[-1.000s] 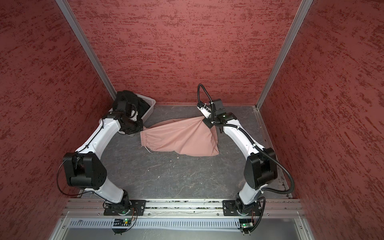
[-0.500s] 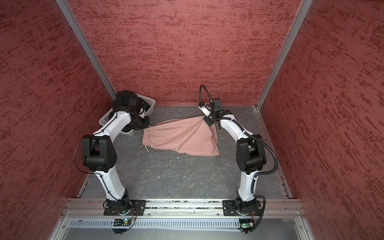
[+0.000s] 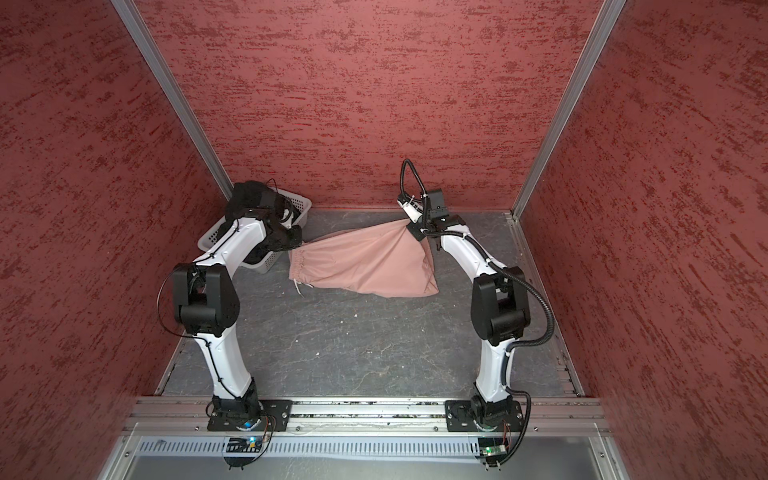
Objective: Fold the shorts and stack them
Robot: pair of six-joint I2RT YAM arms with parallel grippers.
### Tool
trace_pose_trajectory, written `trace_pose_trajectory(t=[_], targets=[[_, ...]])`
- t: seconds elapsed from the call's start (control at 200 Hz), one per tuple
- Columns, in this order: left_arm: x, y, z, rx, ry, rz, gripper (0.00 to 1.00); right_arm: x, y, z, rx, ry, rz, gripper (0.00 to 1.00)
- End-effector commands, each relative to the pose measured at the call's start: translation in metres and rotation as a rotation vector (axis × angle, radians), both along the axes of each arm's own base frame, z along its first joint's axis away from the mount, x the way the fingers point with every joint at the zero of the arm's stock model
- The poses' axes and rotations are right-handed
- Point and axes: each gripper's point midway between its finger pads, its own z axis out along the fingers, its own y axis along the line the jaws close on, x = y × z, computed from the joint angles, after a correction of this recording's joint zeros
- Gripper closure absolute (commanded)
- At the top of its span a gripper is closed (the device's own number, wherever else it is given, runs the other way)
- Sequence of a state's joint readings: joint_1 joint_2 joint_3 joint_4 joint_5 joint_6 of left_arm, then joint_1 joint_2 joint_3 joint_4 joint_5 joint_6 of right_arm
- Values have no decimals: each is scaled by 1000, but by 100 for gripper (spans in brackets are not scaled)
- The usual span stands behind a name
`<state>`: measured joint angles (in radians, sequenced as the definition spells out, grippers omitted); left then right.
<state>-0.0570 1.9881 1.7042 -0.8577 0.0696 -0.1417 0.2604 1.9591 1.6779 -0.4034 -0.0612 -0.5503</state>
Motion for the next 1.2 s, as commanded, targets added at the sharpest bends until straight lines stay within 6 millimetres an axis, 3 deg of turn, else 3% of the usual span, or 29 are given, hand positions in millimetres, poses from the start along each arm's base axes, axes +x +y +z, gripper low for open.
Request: trace_pose_trajectory(t=[0.0,0.105,0.205,0.276,0.336,0.381,0.481,0.511,0.531,0.546,0.581,0.646,0.761,0.862,0.982,1.067,1.192], targets=[[-8,36,-23,101,66,67,100,31,-46,-2,-60,-48,-141,100],[-3,38,-24,112,49,70,99,42,-46,-10,-54,-44,-156,100],[7,32,-19,89,10,47,83,52,-43,-15,-36,-38,-161,100],[12,30,-16,92,-7,44,81,58,-43,-19,-27,-34,-174,100],[15,29,-14,95,-18,41,73,62,-43,-19,-19,-36,-195,100],[17,30,-13,100,-23,44,57,65,-44,-19,-16,-39,-205,100],[19,31,-6,106,-36,39,45,70,-44,-14,2,-53,-222,88],[19,31,-3,106,-40,37,33,72,-43,-10,12,-61,-224,80],[19,31,0,109,-44,37,7,72,-42,-8,19,-64,-224,69],[19,31,2,112,-48,41,0,73,-42,-7,25,-66,-225,60],[19,32,8,116,-60,43,1,73,-40,-3,36,-68,-220,47],[18,33,20,115,-83,49,1,73,-34,2,61,-68,-201,35],[12,28,40,95,-123,53,1,71,-26,14,126,-56,-204,30],[4,15,57,54,-155,41,1,58,-32,31,205,-15,-264,29],[-9,-17,72,-38,-187,-9,1,21,-44,27,289,96,-355,24],[-22,-38,74,-68,-188,-38,1,-18,-52,4,312,197,-419,22],[-45,-58,61,-113,-161,-61,1,-69,-66,-25,397,291,-507,19]])
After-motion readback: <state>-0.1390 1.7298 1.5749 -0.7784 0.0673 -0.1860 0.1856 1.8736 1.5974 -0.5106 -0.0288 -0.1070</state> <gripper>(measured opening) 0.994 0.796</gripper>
